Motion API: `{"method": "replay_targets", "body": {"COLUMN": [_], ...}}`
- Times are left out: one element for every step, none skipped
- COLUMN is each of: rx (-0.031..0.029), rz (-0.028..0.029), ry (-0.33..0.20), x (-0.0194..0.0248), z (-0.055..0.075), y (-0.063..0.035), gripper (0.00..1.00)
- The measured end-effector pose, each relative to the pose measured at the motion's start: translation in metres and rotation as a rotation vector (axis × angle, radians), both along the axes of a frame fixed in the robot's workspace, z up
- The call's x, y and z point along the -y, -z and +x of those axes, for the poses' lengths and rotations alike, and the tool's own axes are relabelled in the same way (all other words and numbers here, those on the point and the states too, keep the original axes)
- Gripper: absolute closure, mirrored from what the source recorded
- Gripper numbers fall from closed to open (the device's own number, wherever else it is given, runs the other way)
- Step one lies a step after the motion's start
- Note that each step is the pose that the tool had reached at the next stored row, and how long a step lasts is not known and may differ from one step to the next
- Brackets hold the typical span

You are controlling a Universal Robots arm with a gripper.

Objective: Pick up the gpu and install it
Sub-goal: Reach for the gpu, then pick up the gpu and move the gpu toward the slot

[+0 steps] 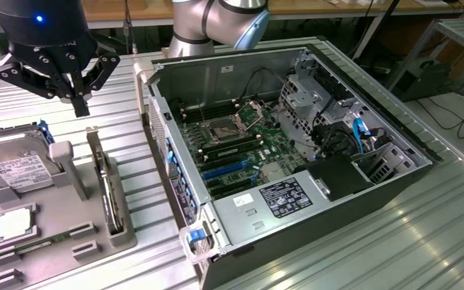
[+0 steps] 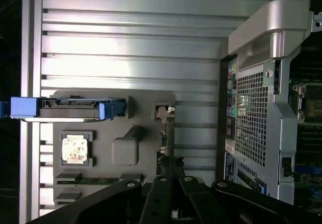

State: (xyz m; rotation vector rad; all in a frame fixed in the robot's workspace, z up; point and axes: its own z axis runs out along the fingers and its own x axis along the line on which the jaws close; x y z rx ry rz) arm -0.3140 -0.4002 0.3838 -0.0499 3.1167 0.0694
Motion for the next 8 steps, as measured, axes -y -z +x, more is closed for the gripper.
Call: {"method": "replay_targets", "body": {"rx": [0.0, -0.0001, -0.0001, -0.0001, 0.0, -0.0001, -0.0001, 0.0], "rz": [0.0, 0.0, -0.0001, -0.0001, 0.0, 0.0, 0.0, 0.0], "ry": [0.0, 0.0, 0.0, 0.0, 0.0, 0.0, 0.0, 0.0], "x": [0.0, 0.0, 0.0, 0.0, 0.0, 0.0, 0.0, 0.0], "z": [0.0, -0.0001, -0.0001, -0.0001, -0.0001, -0.0001, -0.0001, -0.0001], "y": [0.0, 0.0, 0.0, 0.0, 0.0, 0.0, 0.0, 0.0], "gripper": [0.89, 0.89, 0.89, 0.89, 0.89, 0.89, 0.89, 0.89]}}
